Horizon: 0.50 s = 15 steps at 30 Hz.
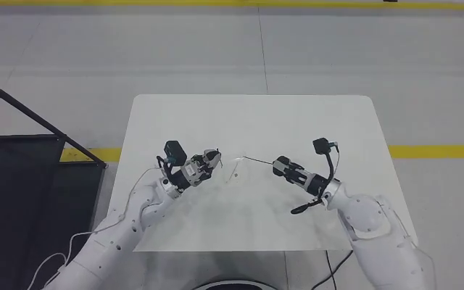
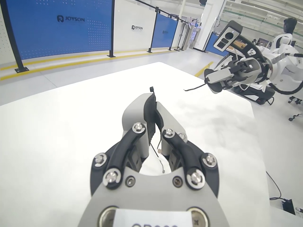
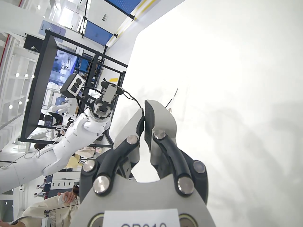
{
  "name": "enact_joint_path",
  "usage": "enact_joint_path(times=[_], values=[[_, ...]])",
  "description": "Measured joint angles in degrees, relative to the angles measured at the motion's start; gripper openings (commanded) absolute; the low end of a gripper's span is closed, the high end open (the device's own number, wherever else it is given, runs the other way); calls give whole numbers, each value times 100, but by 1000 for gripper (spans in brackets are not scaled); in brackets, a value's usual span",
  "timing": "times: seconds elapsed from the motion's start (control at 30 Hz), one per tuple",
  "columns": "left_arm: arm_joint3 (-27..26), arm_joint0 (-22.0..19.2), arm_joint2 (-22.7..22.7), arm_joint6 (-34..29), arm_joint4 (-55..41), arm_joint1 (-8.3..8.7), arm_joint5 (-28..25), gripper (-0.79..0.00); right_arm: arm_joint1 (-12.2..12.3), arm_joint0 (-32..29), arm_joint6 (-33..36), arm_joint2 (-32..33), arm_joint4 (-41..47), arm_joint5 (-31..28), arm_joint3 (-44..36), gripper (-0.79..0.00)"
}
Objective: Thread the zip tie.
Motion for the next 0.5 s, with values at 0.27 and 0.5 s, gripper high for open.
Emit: enact_joint_path(times=[0.27, 0.5], values=[[-141, 53, 58, 208, 440, -99, 342, -785, -23, 130, 60, -214, 15, 63, -10, -785], [-205, 88, 155, 180, 810, -163, 728, -785, -79, 68, -585, -442, -196, 103, -121, -785]])
